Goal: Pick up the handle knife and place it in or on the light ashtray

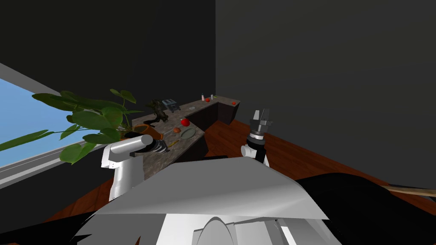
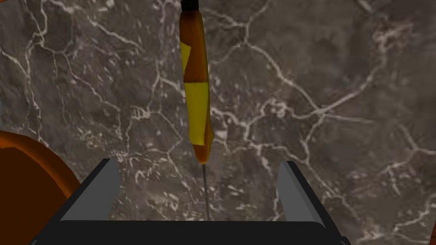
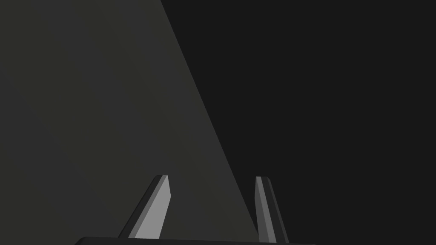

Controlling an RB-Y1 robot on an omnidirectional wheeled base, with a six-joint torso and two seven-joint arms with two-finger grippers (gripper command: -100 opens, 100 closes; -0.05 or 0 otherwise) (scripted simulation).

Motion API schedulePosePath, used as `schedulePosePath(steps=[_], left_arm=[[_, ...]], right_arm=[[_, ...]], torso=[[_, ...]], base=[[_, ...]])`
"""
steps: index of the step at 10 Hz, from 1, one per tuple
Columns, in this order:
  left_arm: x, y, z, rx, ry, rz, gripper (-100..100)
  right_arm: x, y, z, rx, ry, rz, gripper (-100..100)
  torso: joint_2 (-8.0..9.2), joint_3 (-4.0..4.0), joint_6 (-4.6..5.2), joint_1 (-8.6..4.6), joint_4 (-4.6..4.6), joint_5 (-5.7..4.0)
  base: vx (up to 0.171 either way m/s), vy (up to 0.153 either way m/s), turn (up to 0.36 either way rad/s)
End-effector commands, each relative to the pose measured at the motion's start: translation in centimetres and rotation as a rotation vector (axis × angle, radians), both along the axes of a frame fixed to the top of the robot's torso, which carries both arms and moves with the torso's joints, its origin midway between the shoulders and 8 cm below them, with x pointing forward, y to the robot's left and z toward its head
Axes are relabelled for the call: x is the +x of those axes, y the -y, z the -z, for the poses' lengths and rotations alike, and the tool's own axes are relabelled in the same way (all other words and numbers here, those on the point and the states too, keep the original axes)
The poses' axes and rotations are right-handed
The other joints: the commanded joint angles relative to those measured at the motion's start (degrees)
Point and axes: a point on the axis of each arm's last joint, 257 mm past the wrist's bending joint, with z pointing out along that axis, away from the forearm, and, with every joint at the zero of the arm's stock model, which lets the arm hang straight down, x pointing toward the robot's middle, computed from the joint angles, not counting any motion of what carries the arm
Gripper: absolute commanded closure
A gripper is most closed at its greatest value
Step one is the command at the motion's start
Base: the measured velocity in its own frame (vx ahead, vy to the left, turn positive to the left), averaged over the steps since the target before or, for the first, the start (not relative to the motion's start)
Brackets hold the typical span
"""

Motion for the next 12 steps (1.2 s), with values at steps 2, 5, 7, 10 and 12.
schedulePosePath(steps=[2,5,7,10,12], left_arm=[[-0.1,0.0,0.0,-0.001,-0.004,0.0,0],[0.5,-0.2,1.8,0.0,-0.002,0.0,-100],[0.5,-0.2,2.0,-0.001,-0.003,0.0,-100],[0.5,-0.2,2.0,0.0,-0.002,0.001,100],[0.6,-0.2,1.9,0.001,-0.001,0.001,100]], right_arm=[[0.0,0.0,0.0,0.0,0.0,0.0,0],[0.0,0.0,0.0,0.0,0.0,0.0,0],[0.0,0.0,0.0,0.0,0.0,0.0,0],[0.0,0.0,0.0,0.0,0.0,0.0,0],[0.0,0.0,0.0,0.0,0.0,0.0,0]], torso=[[0.11,0.06,0.0,0.06,0.02,0.01],[0.22,0.13,0.0,0.14,0.05,0.04],[0.23,0.13,0.0,0.15,0.05,0.04],[0.22,0.13,0.01,0.16,0.05,0.05],[0.2,0.11,0.01,0.18,0.03,0.08]], base=[[0.015,-0.007,0.003],[0.001,0.002,0.0],[0.002,0.003,0.0],[0.0,0.0,0.0],[0.0,0.0,0.0]])
